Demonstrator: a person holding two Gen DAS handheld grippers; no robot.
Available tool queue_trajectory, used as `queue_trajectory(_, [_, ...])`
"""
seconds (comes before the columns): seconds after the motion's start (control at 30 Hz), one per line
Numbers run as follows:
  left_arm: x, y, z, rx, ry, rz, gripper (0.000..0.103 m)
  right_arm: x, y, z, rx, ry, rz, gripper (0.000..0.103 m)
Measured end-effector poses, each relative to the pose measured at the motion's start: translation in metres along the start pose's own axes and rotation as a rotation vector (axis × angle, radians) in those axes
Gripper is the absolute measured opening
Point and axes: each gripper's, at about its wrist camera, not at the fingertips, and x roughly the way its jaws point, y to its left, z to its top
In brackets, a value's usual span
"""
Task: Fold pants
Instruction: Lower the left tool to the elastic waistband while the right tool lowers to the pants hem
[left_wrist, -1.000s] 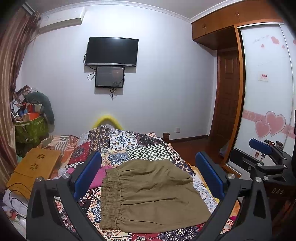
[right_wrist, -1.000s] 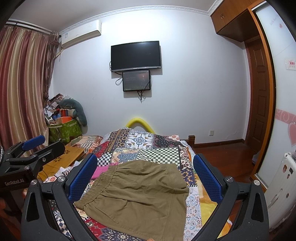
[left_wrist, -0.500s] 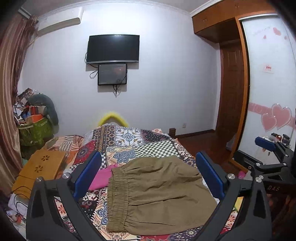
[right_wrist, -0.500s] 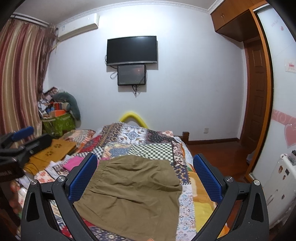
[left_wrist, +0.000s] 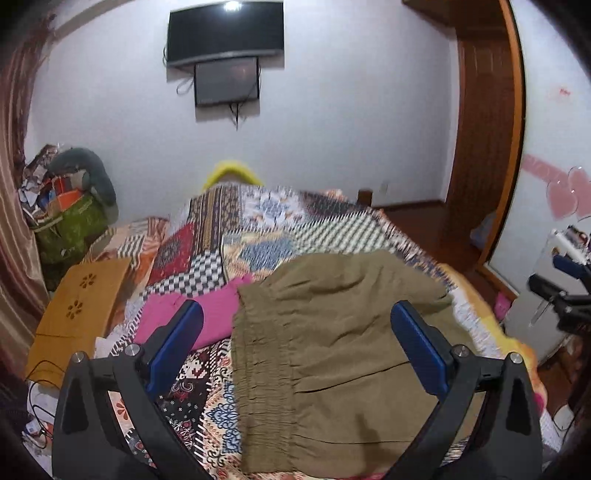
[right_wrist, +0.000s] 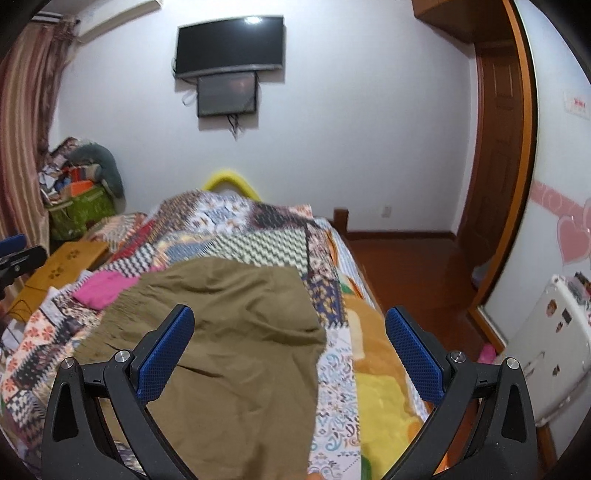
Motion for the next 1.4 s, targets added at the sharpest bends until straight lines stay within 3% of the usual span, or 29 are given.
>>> queue_trajectory(0.33, [0.079,0.029,-0.021,-0.009,0.178,0.028,0.102,0.064,-0.024,-0.021,-0.015,0.134,-0.008,0.101])
queue_trajectory(0.53, [0.126,0.047,-0.043,-0.050,0.312,0.006,0.085,0.102,-0.032,-0.038,0.026,0.245,0.047,0.088])
queue_trajectory(0.73, [0.155,0.055,-0.059,-0.107,0.408,-0.052,0.068,0.129,-0.035,-0.054,0.042,0.318,0.053,0.081])
queue_trajectory(1.03, [0.182,0.049,-0.071,-0.147,0.508,-0.176,0.066,0.156,-0.034,-0.066,0.061,0.397,0.105,0.062])
queue_trajectory(1.13, [0.185,0.049,-0.073,-0.160,0.516,-0.186,0.065,0.163,-0.032,-0.068,0.052,0.411,0.112,0.061])
queue_trajectory(1.2, [0.183,0.047,-0.073,-0.158,0.516,-0.202,0.057,0.168,-0.032,-0.071,0.050,0.429,0.124,0.053])
queue_trajectory(1.23, [0.182,0.046,-0.073,-0.152,0.518,-0.201,0.056,0.172,-0.031,-0.072,0.045,0.440,0.128,0.044])
queue_trajectory(1.4, [0.180,0.043,-0.073,-0.114,0.515,-0.183,0.049,0.174,-0.026,-0.071,-0.002,0.446,0.131,0.017])
